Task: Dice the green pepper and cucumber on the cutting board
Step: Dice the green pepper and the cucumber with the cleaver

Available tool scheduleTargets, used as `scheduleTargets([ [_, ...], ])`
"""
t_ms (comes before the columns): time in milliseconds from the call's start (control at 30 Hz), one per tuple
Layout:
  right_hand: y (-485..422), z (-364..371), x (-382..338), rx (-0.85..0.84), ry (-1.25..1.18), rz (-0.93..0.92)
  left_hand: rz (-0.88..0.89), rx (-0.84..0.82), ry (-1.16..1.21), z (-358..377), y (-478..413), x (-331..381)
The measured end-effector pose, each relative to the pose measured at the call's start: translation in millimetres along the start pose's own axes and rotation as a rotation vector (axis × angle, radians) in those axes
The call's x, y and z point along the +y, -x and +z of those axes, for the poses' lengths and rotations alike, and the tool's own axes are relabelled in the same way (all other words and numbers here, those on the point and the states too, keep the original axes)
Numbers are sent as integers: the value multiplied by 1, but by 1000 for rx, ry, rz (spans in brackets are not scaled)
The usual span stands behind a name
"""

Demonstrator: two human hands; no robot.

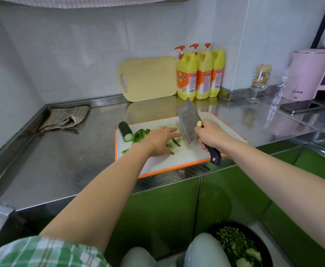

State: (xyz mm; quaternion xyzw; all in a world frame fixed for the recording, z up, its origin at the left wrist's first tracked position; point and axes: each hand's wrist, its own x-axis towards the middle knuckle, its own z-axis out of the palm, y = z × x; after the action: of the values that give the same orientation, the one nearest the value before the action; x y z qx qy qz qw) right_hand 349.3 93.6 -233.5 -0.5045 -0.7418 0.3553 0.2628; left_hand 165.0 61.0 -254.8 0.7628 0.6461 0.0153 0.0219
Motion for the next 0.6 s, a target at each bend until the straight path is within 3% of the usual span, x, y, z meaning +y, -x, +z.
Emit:
scheduleTargets([
  [100,3,0,5,-11,-22,10,62,-56,-63,-3,-6,1],
  [267,7,1,5,-61,13,6,96,101,-93,-3,0,-3],
  [433,9,1,-4,-167,109,6,-32,221,10,7,12,2],
  [600,11,-4,-18,-165,209,9,-136,276,108,17,19,4],
])
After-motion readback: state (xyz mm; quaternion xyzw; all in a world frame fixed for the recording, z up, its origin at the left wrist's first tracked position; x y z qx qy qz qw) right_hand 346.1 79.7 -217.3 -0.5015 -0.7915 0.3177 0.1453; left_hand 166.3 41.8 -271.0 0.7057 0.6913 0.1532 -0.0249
